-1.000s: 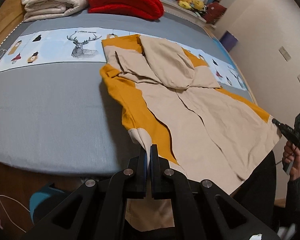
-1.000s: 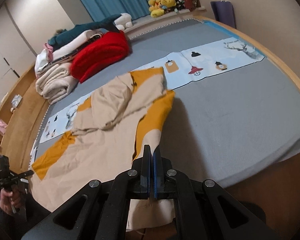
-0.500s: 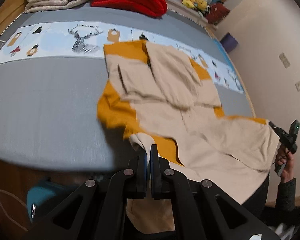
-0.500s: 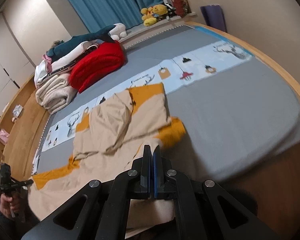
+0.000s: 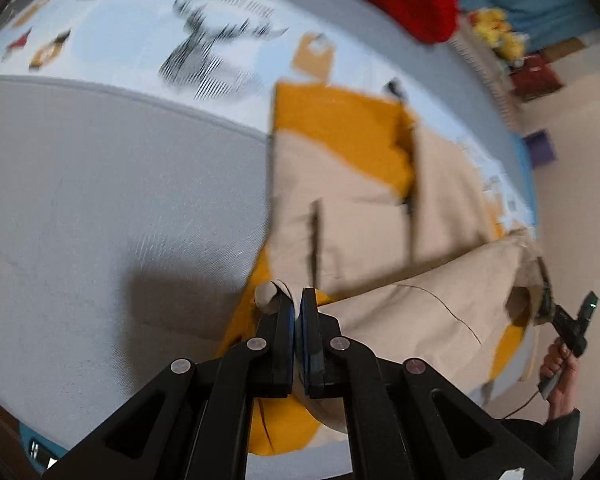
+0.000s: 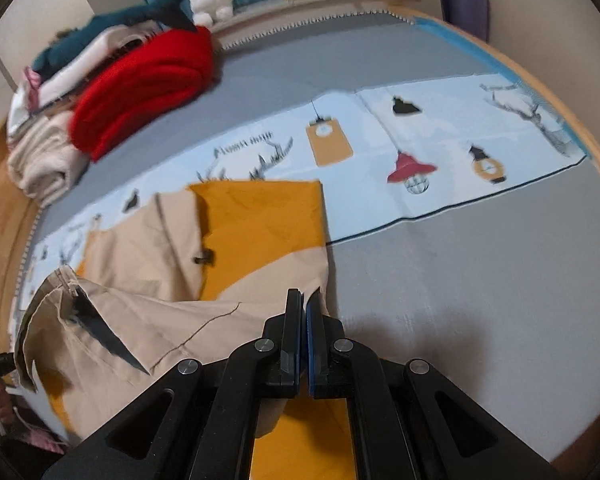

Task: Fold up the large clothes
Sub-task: 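Lift the hem with both tools and fold it toward the hood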

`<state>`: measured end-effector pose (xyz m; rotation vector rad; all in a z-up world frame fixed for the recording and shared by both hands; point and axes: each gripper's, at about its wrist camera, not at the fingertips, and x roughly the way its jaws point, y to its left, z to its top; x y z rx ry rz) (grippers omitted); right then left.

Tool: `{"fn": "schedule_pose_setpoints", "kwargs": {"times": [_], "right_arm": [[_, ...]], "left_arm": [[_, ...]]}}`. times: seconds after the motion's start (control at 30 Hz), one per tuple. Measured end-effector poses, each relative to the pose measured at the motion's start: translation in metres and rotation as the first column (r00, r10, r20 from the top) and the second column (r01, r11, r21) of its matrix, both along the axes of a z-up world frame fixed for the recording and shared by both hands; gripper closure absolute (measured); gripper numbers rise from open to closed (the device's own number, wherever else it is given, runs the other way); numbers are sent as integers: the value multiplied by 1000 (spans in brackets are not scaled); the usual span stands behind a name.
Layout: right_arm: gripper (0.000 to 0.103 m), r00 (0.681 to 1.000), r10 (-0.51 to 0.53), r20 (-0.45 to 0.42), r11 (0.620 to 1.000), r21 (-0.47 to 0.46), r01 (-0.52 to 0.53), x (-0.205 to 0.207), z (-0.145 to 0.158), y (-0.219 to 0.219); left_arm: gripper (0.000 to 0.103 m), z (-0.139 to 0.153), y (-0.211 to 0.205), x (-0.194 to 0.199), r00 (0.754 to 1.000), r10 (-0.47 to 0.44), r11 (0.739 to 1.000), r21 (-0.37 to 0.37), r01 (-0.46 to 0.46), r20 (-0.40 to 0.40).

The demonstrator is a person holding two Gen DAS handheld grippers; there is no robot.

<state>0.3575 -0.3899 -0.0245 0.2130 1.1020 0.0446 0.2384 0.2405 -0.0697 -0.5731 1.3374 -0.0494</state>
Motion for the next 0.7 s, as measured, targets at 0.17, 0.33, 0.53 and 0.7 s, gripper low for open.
{"fn": "schedule_pose_setpoints", "kwargs": {"times": [0.17, 0.33, 0.53, 0.7], "right_arm": [[100, 1000, -10, -30, 1000, 26, 11, 13, -13, -7], [85, 991, -135, 19, 984, 121, 132, 1, -3, -41], [58, 992, -116, -41, 986, 119, 120, -12, -20, -52], [58, 989, -21, -148, 998, 64, 31, -10, -53, -34]], "left_arm": [[94, -2, 8, 4, 1000, 7, 999, -53, -7, 1], [66, 22, 47, -15, 981, 168, 982, -100, -159, 96], [64, 7, 65, -32, 977, 210, 977, -57, -207, 36], [62, -4, 52, -29, 989, 151, 988, -12, -151, -2]]}}
